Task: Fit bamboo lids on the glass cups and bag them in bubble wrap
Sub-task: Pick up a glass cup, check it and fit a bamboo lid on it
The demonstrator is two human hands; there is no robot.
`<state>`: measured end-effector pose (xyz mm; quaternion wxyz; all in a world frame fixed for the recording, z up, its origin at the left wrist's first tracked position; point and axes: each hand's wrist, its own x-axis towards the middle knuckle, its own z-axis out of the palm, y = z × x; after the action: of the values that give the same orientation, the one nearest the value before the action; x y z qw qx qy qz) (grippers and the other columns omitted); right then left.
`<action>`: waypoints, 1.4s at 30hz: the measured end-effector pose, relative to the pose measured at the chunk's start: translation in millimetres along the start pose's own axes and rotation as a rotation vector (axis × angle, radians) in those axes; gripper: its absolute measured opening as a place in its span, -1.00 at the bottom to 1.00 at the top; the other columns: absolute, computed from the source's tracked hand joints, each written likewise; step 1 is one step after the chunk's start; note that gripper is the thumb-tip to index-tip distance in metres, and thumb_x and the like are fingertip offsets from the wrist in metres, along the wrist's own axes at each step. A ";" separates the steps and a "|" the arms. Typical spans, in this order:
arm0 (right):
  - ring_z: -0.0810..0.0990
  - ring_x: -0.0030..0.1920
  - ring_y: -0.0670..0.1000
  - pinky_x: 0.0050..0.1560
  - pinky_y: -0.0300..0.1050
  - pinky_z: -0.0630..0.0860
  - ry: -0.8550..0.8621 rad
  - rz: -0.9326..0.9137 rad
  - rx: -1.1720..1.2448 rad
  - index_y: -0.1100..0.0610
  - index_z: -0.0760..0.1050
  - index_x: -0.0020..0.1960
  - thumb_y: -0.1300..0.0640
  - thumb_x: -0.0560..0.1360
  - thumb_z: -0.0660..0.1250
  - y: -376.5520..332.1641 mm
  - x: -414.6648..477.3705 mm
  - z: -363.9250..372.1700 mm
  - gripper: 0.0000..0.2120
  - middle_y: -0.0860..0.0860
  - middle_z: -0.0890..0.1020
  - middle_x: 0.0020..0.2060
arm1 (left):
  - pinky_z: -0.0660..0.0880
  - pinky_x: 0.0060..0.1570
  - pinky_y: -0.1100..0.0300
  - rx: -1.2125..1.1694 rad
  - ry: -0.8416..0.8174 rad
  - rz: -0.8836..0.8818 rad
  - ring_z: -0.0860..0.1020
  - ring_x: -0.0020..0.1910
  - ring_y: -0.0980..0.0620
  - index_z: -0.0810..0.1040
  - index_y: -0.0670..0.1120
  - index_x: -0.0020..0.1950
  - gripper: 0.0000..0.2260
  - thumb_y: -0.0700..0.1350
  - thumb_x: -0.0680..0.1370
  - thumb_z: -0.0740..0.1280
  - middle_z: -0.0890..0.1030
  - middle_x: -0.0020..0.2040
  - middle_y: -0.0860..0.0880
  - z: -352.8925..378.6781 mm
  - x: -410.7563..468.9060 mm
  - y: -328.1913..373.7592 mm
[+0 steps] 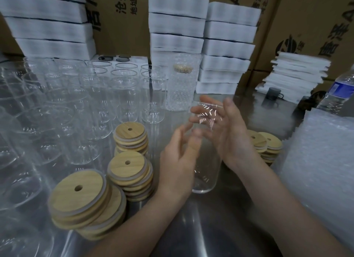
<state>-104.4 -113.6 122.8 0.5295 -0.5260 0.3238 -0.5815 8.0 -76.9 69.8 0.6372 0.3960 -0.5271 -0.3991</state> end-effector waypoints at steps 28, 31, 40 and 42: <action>0.71 -0.12 0.03 -0.10 -0.13 0.64 0.097 -0.037 0.241 0.10 0.49 0.19 0.23 0.33 0.43 -14.2 -3.6 -6.4 -0.57 0.07 0.71 -0.22 | 0.50 0.11 -0.11 0.789 0.088 0.510 0.54 0.15 -0.15 0.35 -0.16 0.47 -0.19 0.26 0.34 0.37 0.56 0.20 -0.13 -5.0 6.9 -5.4; 0.71 -0.05 0.04 -0.04 -0.14 0.63 0.073 -0.019 0.320 0.10 0.45 0.28 0.27 0.39 0.39 -12.2 -0.9 -8.8 -0.54 0.07 0.73 -0.14 | 0.48 0.14 -0.11 0.688 0.090 0.487 0.52 0.18 -0.12 0.38 -0.17 0.44 -0.20 0.26 0.33 0.41 0.54 0.23 -0.11 -4.3 6.5 -5.3; 0.51 0.36 0.16 0.36 -0.05 0.42 -0.303 -0.072 0.294 0.10 0.33 0.41 0.34 0.57 0.17 -13.9 2.3 -19.3 -0.56 0.17 0.60 0.24 | 0.38 0.25 0.29 0.339 0.104 0.253 0.41 0.29 0.26 0.21 0.31 0.43 -0.20 0.34 0.24 0.46 0.42 0.26 0.24 -4.8 0.9 -6.4; 0.45 0.41 0.17 0.40 -0.06 0.37 -0.335 -0.116 0.213 0.09 0.28 0.45 0.32 0.54 0.24 -14.6 1.7 -19.5 -0.50 0.19 0.56 0.29 | 0.38 0.25 0.28 0.309 0.093 0.200 0.40 0.31 0.31 0.17 0.39 0.40 -0.20 0.36 0.23 0.44 0.44 0.32 0.17 -3.3 -0.5 -6.1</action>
<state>-126.9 -115.3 132.3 0.5941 -0.5743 0.1369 -0.5463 10.6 -78.4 63.5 0.6292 0.4528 -0.5887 -0.2293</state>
